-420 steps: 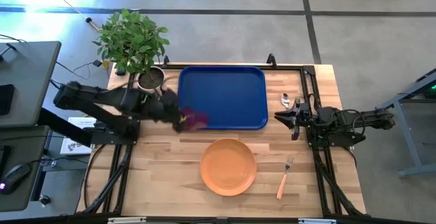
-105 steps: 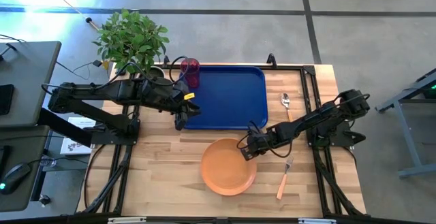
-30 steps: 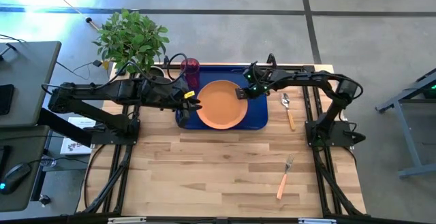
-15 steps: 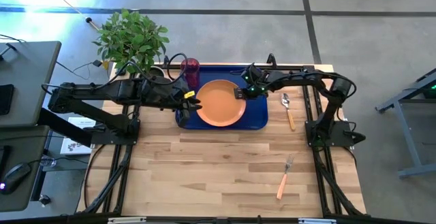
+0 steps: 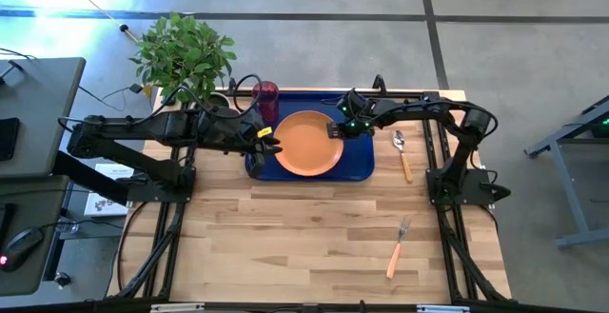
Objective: Pick and place plate/cup/fork/spoon on tray
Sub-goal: Put the orange plate on the blue serving tray, then put the yellow spoon on the blue serving tray to the right of the orange plate
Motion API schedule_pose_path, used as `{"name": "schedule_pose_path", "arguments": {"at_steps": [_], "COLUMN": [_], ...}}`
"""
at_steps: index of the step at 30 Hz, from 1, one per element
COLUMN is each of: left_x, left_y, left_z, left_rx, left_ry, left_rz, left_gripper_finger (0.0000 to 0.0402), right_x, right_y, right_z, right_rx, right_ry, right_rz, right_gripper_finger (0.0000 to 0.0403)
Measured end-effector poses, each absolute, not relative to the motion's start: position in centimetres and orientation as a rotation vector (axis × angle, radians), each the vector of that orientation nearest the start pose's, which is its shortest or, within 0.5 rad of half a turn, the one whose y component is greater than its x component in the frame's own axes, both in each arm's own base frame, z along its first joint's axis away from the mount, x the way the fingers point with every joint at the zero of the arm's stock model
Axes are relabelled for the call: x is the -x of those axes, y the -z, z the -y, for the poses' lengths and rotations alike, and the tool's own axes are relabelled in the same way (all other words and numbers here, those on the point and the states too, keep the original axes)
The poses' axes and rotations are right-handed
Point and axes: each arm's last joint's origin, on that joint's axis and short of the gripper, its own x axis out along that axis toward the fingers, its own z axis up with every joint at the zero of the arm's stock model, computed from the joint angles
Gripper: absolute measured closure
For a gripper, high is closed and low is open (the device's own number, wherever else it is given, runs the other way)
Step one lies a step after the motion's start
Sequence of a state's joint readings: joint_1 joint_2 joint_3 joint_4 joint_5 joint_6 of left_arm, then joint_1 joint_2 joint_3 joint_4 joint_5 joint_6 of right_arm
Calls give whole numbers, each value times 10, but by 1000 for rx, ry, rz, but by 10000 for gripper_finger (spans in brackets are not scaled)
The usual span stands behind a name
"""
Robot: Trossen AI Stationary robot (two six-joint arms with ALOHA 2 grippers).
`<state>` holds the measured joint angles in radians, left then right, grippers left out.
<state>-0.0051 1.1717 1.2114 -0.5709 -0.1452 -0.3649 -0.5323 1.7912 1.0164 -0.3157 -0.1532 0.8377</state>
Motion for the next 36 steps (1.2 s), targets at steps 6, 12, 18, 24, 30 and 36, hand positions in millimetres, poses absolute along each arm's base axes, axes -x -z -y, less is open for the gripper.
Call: {"name": "schedule_pose_path", "arguments": {"at_steps": [6,12,18,24,30,36], "left_x": [-243,-243,-243,-243,-243,-243], "left_y": [-368,-368,-368,-368,-368,-368], "left_z": [-3,-3,-3,-3,-3,-3], "left_rx": [315,316,316,316,316,317], "left_ry": [-231,-232,-232,-231,-231,-232], "left_rz": [-499,-499,-498,-498,-499,-498], "left_gripper_finger": [296,296,296,296,296,296], "right_x": [-295,-295,-295,-294,-294,-300], "right_y": [-147,-147,-148,-152,-158,-167], "right_z": [169,169,170,170,174,177], "right_rx": [-1109,-1101,-1096,-1090,-1065,-1038], "right_ry": [766,778,784,786,787,767], "right_rz": [-848,-841,-835,-823,-807,-792], "right_gripper_finger": [393,339,312,311,311,311]}}
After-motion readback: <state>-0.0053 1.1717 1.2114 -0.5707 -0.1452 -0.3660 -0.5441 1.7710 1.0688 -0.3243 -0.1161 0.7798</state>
